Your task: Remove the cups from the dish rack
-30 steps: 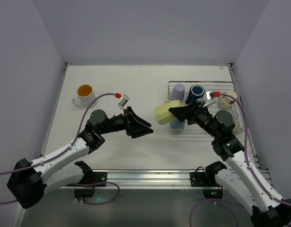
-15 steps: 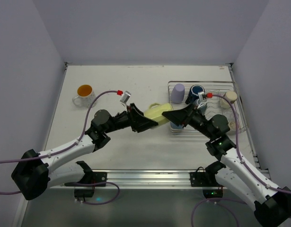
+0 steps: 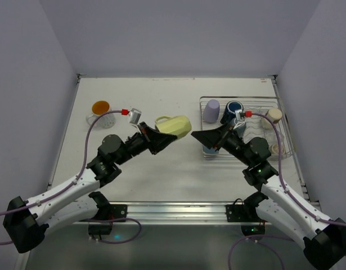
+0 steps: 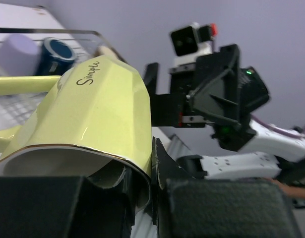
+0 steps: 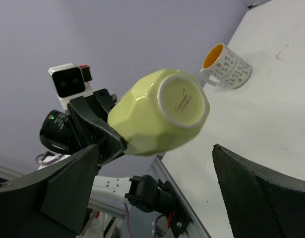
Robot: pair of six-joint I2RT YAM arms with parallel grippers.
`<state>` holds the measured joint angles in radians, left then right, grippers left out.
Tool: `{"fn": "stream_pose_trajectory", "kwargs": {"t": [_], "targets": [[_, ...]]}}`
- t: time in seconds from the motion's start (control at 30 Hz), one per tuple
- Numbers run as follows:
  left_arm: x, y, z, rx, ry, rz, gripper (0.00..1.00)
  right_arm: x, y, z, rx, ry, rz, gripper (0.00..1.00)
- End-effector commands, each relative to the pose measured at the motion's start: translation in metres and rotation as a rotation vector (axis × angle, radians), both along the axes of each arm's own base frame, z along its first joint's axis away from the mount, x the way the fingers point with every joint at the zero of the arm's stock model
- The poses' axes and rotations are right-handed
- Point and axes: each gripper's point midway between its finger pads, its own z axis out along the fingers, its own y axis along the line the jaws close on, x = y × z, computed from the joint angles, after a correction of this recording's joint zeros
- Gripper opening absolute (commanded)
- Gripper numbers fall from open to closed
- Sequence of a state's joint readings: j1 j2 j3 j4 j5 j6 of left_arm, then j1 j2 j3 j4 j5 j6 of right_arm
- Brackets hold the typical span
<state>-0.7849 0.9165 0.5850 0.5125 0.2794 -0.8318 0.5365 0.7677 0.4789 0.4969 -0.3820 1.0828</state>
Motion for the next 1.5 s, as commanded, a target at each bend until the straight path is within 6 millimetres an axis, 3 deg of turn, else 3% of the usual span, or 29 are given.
{"fn": "stream_pose_trajectory", "kwargs": {"t": [0.0,0.13,0.17,0.2,0.23,0.27,0.3,0.37,0.4,0.43,0.47,0.5,0.6,0.67,0.7,0.8,1.17,1.2,1.33,1.43,1.47], "targets": [[0.037,0.043,0.031,0.073,-0.101,0.317,0.00,0.013,-0.011,-0.014,-0.063,-0.011,-0.113,0.99],[0.071,0.073,0.014,0.299,-0.063,0.523,0.00,0.018,-0.016,-0.026,-0.134,-0.013,-0.151,0.99],[0.082,0.087,0.030,0.345,-0.057,0.603,0.00,0.019,-0.017,-0.022,-0.146,-0.022,-0.159,0.99],[0.093,0.089,-0.009,0.528,0.019,0.606,0.00,0.021,-0.019,-0.024,-0.172,-0.017,-0.173,0.99],[0.108,0.099,-0.016,0.603,0.044,0.640,0.00,0.023,-0.023,-0.037,-0.246,0.002,-0.187,0.99],[0.115,0.104,-0.024,0.687,0.047,0.624,0.00,0.027,-0.026,-0.031,-0.269,-0.005,-0.214,0.99],[0.128,0.106,-0.036,0.774,0.091,0.614,0.00,0.027,-0.029,-0.046,-0.330,0.041,-0.219,0.99],[0.153,0.125,-0.035,0.839,0.101,0.652,0.00,0.031,-0.036,-0.042,-0.385,0.023,-0.251,0.99],[0.167,0.137,-0.060,0.922,0.166,0.659,0.00,0.029,-0.038,-0.048,-0.416,0.039,-0.249,0.99],[0.175,0.141,-0.065,0.964,0.172,0.654,0.00,0.029,-0.040,-0.049,-0.436,0.028,-0.253,0.99],[0.184,0.138,-0.056,0.959,0.167,0.637,0.00,0.029,-0.041,-0.045,-0.443,0.019,-0.254,0.99],[0.193,0.144,-0.085,1.036,0.242,0.611,0.00,0.027,-0.042,-0.050,-0.468,0.034,-0.250,0.99],[0.215,0.147,-0.112,1.116,0.311,0.559,0.00,0.025,-0.047,-0.056,-0.526,0.041,-0.252,0.99],[0.227,0.146,-0.116,1.127,0.319,0.541,0.00,0.025,-0.050,-0.059,-0.553,0.037,-0.255,0.99],[0.232,0.150,-0.134,1.159,0.365,0.524,0.00,0.024,-0.052,-0.062,-0.570,0.046,-0.260,0.99],[0.245,0.157,-0.153,1.201,0.415,0.508,0.00,0.023,-0.056,-0.067,-0.598,0.047,-0.265,0.99],[0.259,0.191,-0.210,1.358,0.542,0.523,0.00,0.025,-0.065,-0.078,-0.652,0.062,-0.295,0.99],[0.260,0.193,-0.214,1.362,0.553,0.523,0.02,0.025,-0.066,-0.079,-0.661,0.066,-0.300,0.99],[0.261,0.193,-0.214,1.352,0.561,0.527,0.27,0.027,-0.072,-0.079,-0.695,0.075,-0.321,0.99],[0.262,0.194,-0.203,1.337,0.548,0.551,0.48,0.033,-0.080,-0.077,-0.731,0.077,-0.366,0.99],[0.263,0.193,-0.191,1.315,0.532,0.564,0.61,0.035,-0.083,-0.072,-0.739,0.071,-0.385,0.99]]}}
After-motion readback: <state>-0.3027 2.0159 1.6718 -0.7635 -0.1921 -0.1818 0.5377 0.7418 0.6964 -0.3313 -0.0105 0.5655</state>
